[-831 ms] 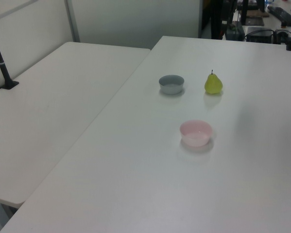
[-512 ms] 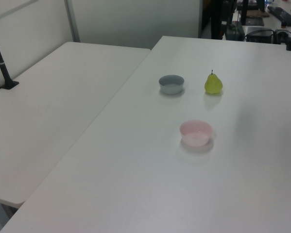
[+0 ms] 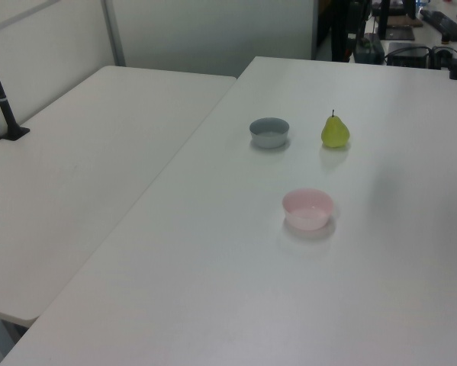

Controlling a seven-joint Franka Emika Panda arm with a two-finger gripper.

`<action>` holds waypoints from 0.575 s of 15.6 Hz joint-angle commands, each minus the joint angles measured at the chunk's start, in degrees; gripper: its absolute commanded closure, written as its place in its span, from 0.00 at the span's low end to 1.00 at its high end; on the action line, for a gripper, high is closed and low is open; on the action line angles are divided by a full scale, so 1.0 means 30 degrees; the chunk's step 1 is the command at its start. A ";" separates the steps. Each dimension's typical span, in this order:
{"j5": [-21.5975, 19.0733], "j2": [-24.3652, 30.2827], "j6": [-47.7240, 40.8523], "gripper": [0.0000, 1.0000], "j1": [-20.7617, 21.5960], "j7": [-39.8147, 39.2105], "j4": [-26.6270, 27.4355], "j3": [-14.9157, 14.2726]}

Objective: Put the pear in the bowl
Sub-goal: 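Move the open gripper over the yellow-green pear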

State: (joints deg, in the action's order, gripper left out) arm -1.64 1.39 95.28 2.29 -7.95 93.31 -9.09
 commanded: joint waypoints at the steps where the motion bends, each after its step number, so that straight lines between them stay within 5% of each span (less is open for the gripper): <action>1: 0.0255 0.0065 0.0115 0.00 0.0086 -0.0161 0.0069 0.0012; 9: 0.0400 -0.0636 0.0436 0.00 -0.0265 -0.6129 0.0333 0.0012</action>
State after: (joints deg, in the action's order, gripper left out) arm -1.61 0.00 95.28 2.05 -18.36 93.67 -9.09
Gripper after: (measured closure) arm 0.000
